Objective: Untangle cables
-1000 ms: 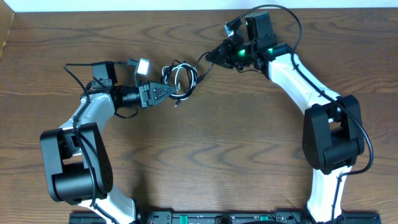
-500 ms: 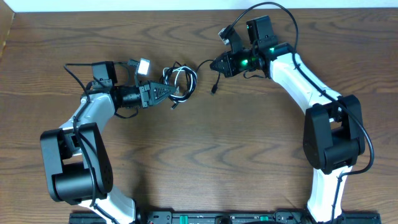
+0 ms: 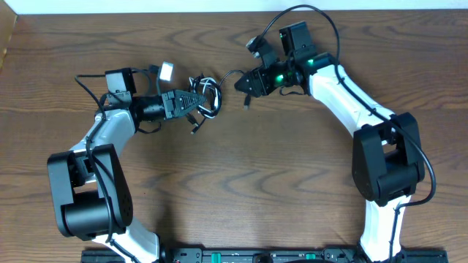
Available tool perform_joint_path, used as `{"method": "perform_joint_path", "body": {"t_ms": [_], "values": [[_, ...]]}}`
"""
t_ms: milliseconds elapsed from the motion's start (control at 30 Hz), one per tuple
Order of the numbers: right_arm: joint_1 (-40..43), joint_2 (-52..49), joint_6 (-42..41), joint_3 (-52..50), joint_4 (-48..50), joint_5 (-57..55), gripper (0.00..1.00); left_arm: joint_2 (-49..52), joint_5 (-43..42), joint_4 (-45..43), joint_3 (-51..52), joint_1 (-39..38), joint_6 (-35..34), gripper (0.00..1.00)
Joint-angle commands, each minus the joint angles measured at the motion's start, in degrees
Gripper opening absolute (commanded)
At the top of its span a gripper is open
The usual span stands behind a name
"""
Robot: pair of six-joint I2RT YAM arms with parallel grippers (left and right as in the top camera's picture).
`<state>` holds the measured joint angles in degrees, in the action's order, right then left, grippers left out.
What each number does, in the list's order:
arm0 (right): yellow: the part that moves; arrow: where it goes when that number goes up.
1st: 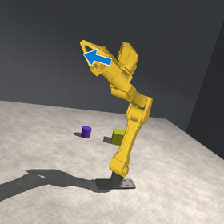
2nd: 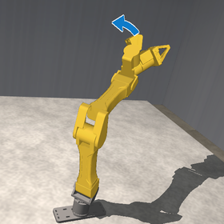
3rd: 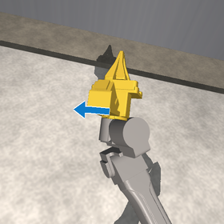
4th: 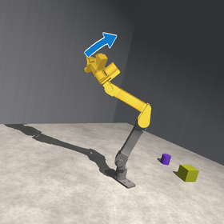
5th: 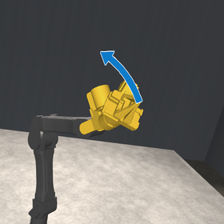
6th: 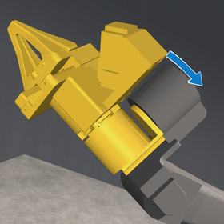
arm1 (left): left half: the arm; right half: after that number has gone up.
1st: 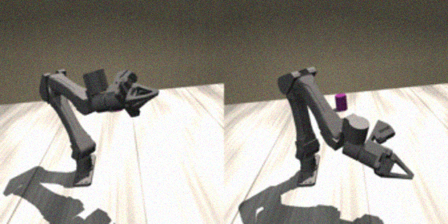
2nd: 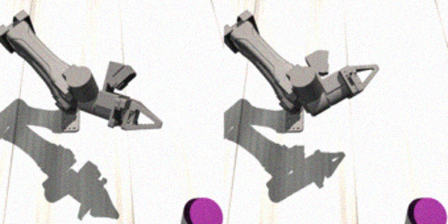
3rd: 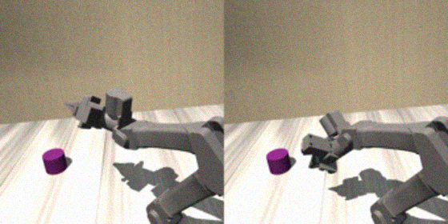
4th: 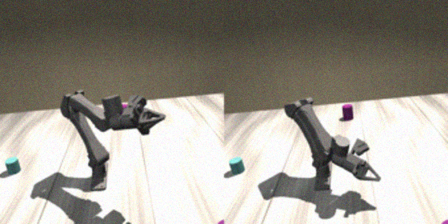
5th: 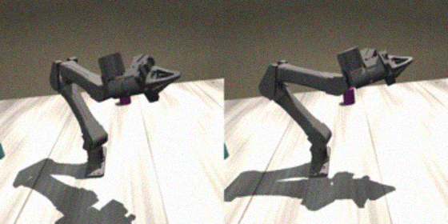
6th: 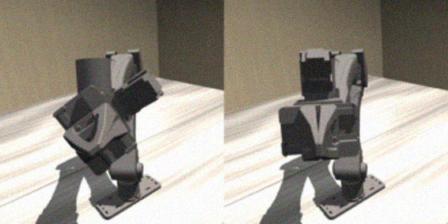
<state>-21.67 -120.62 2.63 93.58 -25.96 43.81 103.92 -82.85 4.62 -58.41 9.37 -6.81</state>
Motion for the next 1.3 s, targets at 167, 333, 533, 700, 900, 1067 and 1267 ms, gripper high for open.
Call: {"method": "perform_joint_path", "body": {"t_ms": [167,333,533,700,900,1067,1267], "values": [[-0.2,0.3,16.3,0.1,-0.1,25.3,0.67,-1.5,7.5,-1.4,-0.2,0.2,-45.2,0.07],[-2.2,0.3,21.5,0.0,-1.8,24.5,0.66,-1.5,7.1,-1.3,-0.2,0.2,-61.4,0.07],[-5.8,0.0,23.9,0.0,-2.7,17.0,0.58,-1.5,4.5,-1.3,-0.2,0.2,-67.4,0.07],[-9.0,-0.9,24.9,0.0,-2.0,16.3,0.58,-1.5,3.8,-1.3,-0.2,0.2,-67.5,0.08],[-11.3,-1.1,24.4,0.0,-2.0,12.3,0.54,-1.5,3.8,-1.6,-0.2,0.2,-68.6,0.07],[-11.2,-1.1,21.8,0.0,-1.0,11.8,0.01,-1.5,4.5,-6.5,-0.2,0.2,-70.2,0.08],[-8.3,-1.1,4.7,0.1,7.3,14.1,0.01,-1.5,7.3,-24.0,-0.2,0.2,-65.9,0.50]]}}
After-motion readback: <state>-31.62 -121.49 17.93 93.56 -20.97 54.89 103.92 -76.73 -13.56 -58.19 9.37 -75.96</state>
